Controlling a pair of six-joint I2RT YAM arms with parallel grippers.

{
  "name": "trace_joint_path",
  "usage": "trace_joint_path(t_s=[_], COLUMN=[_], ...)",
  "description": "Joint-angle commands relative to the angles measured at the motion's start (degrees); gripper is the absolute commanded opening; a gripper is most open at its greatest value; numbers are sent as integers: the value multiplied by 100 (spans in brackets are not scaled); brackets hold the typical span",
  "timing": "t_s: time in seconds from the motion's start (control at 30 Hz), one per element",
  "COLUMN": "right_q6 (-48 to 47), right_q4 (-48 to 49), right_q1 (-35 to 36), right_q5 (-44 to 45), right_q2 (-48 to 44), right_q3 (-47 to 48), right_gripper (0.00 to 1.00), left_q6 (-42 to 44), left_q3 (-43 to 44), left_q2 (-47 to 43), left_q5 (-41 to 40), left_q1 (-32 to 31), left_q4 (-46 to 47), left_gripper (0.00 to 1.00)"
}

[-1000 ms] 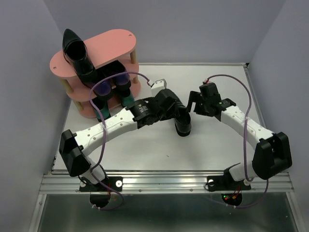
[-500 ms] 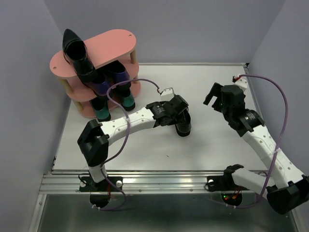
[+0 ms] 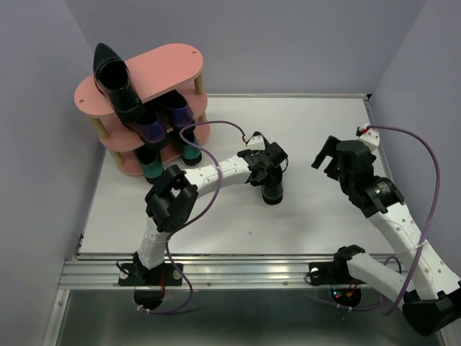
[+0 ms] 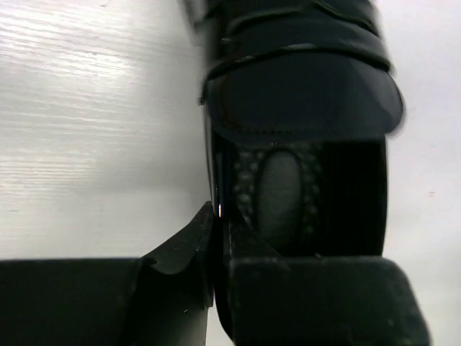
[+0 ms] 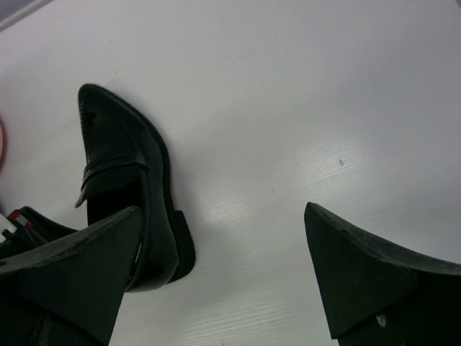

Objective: Place and organize the shoes onto the shoe shelf

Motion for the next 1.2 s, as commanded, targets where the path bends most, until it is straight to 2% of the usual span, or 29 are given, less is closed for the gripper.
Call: trace_joint_path(t_s=[0.0, 0.03, 0.2, 0.4, 0.57, 0.77, 1.17], right_q6=[56, 65, 144, 293, 417, 381, 390], right_q4=[7, 7, 60, 68, 51, 60, 51], right_q1=[-20, -20, -20, -20, -20, -20, -20], right_q5=[118, 127, 109, 574, 1075, 1006, 698], right_q2=[-12, 6, 41, -371, -740, -662, -609], right_q3=[49, 66, 58, 14, -4, 49, 14], right_gripper=[100, 100, 100, 100, 100, 100, 100], left_q6=[26, 9, 8, 297, 623, 1158, 1678], left_q3=[227, 262, 876, 2028, 2922, 4022, 3901], left_q2=[-192, -254, -579, -1000, -1501, -1914, -2961], left_q5=[-125, -195, -730, -1363, -1987, -2568, -3166], left_q1=[-19, -19, -28, 121, 209, 481, 1439], left_q4=[-240, -293, -941, -1760, -1884, -1911, -1348], left_gripper=[5, 0, 0, 0, 0, 0, 0])
